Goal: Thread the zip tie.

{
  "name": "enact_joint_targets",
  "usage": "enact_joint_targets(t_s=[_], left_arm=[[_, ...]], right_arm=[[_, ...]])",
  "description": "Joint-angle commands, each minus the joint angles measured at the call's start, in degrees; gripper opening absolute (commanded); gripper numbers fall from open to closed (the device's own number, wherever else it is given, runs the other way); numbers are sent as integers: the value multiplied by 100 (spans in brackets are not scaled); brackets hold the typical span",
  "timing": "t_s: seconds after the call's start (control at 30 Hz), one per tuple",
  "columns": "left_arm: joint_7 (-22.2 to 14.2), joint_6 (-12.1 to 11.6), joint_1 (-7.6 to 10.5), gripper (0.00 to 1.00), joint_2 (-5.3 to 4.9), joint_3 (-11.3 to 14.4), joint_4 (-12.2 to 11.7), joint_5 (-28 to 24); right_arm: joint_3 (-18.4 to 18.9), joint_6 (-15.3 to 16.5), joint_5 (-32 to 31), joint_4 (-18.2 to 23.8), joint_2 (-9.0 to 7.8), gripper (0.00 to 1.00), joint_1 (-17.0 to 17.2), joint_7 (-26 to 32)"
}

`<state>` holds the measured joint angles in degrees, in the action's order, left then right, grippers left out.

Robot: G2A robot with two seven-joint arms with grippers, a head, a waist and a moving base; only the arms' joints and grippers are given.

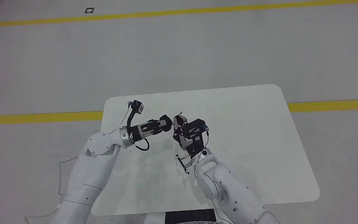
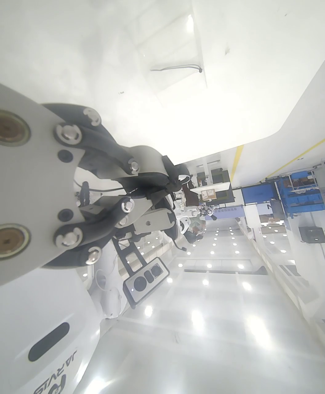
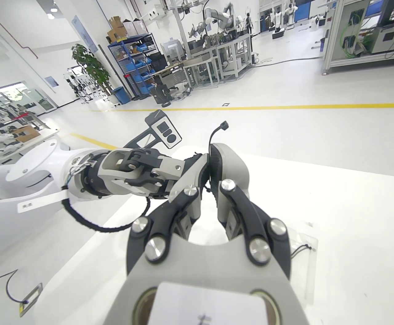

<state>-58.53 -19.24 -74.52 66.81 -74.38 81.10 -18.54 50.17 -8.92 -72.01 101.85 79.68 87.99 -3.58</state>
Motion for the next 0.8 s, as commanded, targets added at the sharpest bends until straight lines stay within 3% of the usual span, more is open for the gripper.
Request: enact_joint_targets(t_s=[0.0, 0.3, 0.77], left_arm=[[0, 0, 0, 0, 0, 0, 0, 0], [0, 0, 0, 0, 0, 0, 0, 0], [0, 0, 0, 0, 0, 0, 0, 0]], right_arm=[[13, -28, 37, -22, 8, 0, -4, 5], [190, 123, 670, 14, 40, 0, 80, -233], [190, 320, 723, -97, 60, 0, 35, -7]])
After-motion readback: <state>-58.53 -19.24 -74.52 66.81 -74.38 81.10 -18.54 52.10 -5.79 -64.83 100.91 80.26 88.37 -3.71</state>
